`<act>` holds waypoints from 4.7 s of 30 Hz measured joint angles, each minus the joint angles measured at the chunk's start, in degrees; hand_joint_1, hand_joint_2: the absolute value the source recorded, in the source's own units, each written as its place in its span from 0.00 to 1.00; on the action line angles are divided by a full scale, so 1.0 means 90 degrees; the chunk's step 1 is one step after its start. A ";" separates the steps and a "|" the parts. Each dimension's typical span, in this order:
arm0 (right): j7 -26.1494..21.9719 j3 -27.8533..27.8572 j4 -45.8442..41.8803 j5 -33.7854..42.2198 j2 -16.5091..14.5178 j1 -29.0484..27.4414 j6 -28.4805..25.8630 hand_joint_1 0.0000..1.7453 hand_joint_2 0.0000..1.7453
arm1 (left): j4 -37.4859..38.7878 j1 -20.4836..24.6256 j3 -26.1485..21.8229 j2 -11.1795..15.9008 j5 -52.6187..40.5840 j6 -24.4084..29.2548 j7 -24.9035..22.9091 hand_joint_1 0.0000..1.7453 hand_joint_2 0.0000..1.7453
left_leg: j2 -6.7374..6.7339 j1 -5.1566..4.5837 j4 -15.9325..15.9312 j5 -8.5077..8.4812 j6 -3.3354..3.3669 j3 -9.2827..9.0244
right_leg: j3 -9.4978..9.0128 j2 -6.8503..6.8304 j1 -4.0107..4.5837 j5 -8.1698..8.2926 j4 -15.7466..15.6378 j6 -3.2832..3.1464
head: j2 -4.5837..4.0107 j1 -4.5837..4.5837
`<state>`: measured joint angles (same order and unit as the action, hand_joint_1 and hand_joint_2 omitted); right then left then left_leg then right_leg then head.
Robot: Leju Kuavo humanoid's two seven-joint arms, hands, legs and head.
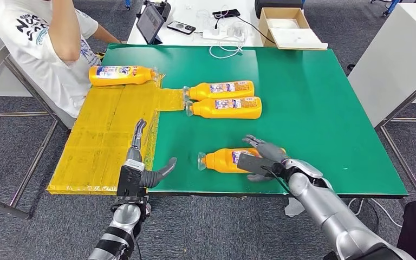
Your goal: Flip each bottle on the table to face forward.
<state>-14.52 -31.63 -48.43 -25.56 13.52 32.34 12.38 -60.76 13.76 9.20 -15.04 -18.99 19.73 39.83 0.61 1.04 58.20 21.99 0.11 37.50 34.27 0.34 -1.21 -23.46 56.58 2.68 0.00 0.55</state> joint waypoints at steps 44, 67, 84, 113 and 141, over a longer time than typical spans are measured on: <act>0.0259 -0.0239 0.0170 -0.0364 -0.0194 -0.0281 -0.0917 1.00 1.00 | 0.0362 0.0079 0.0151 -0.0100 0.0041 -0.0053 -0.0087 0.00 1.00 | -0.0053 0.0018 -0.0003 0.0018 -0.0014 -0.0067 | -0.0034 0.0052 0.0019 0.0004 -0.0001 -0.0005 | 0.0000 -0.0001; -0.1650 0.2957 -0.4559 -0.0241 -0.2186 -0.2763 -0.5630 1.00 1.00 | -0.0331 -0.0263 0.0092 -0.0122 0.1506 -0.1401 -0.1194 0.00 1.00 | -0.0017 0.0011 -0.0004 0.0012 -0.0014 0.0016 | 0.0031 0.0022 0.0007 -0.0003 0.0003 -0.0003 | 0.0000 -0.0001; -0.2333 0.2962 -0.4244 -0.0319 -0.2365 -0.2855 -0.4886 1.00 1.00 | -0.0557 -0.0276 0.0341 -0.0052 0.3379 -0.3672 -0.1772 0.00 1.00 | -0.0016 0.0014 -0.0004 0.0011 -0.0014 0.0023 | 0.0032 0.0023 0.0011 -0.0003 0.0004 -0.0003 | 0.0000 0.0000; -0.2309 0.0549 -0.1177 -0.1280 -0.2990 -0.2597 -0.4777 1.00 1.00 | -0.0713 -0.0292 0.0706 0.0222 0.4513 -0.4745 -0.2069 0.00 1.00 | -0.0019 0.0021 -0.0006 0.0011 -0.0016 0.0025 | 0.0042 0.0025 0.0021 -0.0005 0.0005 -0.0007 | 0.0000 -0.0001; -0.2001 0.0356 -0.0609 -0.1088 -0.3073 -0.2458 -0.4584 0.00 0.00 | -0.0814 -0.0358 0.0737 0.0228 0.3459 -0.3854 -0.1611 1.00 1.00 | -0.0021 0.0020 -0.0006 0.0011 -0.0016 0.0029 | 0.0048 0.0027 0.0020 -0.0005 0.0005 -0.0007 | 0.0000 0.0001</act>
<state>-32.52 -28.42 -53.92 -35.35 -14.13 10.21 -28.87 -68.08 10.54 15.83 -12.98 12.14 -14.96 25.33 0.43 1.23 58.15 22.09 -0.03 37.76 34.70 0.59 -1.02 -23.51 56.62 2.62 0.00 0.56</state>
